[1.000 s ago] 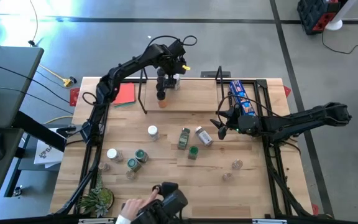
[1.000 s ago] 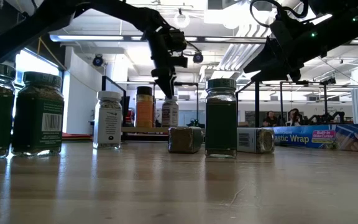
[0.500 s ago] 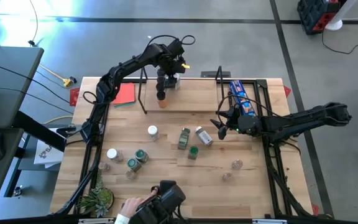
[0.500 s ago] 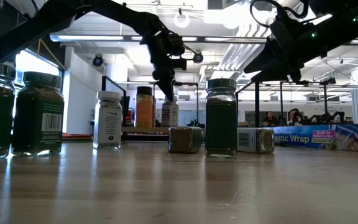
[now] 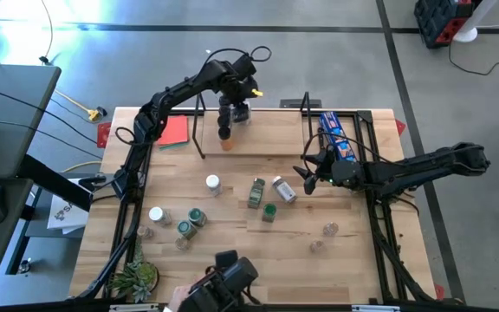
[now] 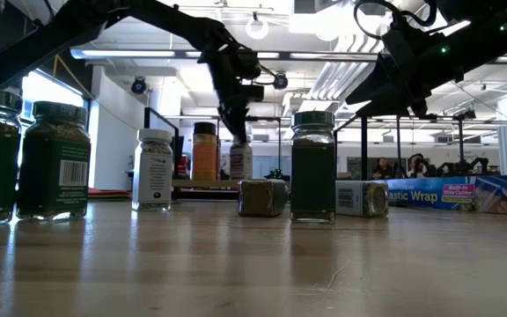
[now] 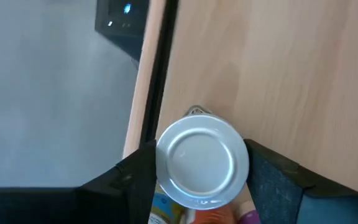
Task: Shelf spices
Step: Put the white seasoning bottle on the shelf
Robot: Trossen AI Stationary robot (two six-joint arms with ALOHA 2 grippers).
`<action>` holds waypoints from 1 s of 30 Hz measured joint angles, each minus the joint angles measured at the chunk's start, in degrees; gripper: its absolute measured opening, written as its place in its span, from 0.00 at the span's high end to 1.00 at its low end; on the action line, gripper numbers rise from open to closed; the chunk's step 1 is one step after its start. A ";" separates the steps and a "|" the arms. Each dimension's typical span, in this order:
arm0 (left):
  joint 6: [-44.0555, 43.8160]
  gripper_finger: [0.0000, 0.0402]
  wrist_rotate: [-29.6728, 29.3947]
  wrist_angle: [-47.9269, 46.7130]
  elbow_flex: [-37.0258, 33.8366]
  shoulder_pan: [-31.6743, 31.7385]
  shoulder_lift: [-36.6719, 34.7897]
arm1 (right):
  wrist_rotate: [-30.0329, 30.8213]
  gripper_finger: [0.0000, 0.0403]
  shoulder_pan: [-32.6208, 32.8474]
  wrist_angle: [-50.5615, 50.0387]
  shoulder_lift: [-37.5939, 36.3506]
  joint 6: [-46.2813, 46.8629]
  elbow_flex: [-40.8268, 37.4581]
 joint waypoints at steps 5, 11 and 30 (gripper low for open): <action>-9.42 0.50 -1.10 -0.21 0.04 0.05 -0.02 | -0.02 0.39 0.01 -0.02 0.00 0.00 0.00; -13.19 0.50 -7.70 -0.64 0.19 -0.04 -0.04 | 0.00 0.39 0.01 -0.01 0.00 0.00 0.00; -24.93 0.50 -8.02 -1.11 2.32 0.00 0.00 | 0.00 0.39 -0.01 -0.03 0.01 -0.02 0.00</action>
